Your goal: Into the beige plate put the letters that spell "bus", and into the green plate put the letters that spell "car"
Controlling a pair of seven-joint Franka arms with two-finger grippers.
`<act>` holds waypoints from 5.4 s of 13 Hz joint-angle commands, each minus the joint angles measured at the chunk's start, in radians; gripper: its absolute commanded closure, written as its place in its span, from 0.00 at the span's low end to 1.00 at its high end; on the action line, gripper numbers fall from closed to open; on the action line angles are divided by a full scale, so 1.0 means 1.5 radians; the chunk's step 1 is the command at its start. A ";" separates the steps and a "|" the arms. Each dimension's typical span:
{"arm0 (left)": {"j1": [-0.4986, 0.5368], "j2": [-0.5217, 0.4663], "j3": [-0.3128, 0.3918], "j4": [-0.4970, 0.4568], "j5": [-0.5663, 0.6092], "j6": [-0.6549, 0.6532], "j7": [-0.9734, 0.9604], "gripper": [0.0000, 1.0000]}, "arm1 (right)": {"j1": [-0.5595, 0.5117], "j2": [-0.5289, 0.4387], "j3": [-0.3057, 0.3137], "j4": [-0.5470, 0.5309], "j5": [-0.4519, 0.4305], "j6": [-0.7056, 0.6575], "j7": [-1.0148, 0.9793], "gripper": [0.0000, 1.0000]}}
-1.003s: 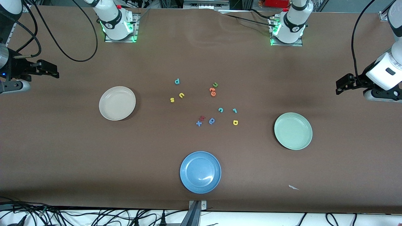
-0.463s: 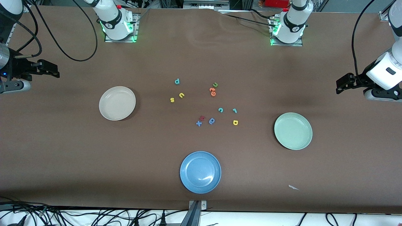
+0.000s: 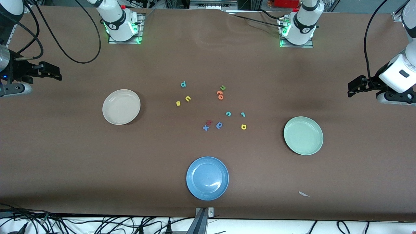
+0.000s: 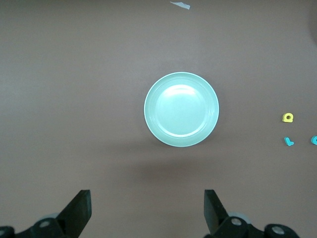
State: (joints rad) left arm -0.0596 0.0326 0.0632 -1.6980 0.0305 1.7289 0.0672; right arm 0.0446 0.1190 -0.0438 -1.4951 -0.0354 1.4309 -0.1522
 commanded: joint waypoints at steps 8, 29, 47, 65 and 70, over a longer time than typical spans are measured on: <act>0.003 -0.013 -0.003 -0.006 -0.008 -0.005 0.019 0.00 | -0.003 -0.021 -0.005 -0.025 0.012 0.006 0.003 0.00; 0.002 -0.013 -0.003 -0.006 -0.006 -0.005 0.018 0.00 | -0.004 -0.019 -0.012 -0.025 0.012 0.007 0.003 0.00; 0.002 -0.012 -0.003 -0.006 -0.006 -0.005 0.017 0.00 | -0.004 -0.019 -0.012 -0.025 0.012 0.006 0.002 0.00; -0.001 -0.005 -0.004 -0.006 -0.007 -0.004 0.013 0.00 | -0.002 -0.019 -0.011 -0.014 0.003 0.013 0.004 0.00; -0.018 0.053 -0.022 -0.004 -0.015 0.022 0.003 0.00 | -0.007 -0.014 -0.022 -0.013 0.007 0.004 0.003 0.00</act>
State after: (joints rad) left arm -0.0711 0.0664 0.0396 -1.7064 0.0297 1.7337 0.0672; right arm 0.0406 0.1168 -0.0697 -1.5033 -0.0354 1.4415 -0.1520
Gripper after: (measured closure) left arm 0.000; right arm 0.000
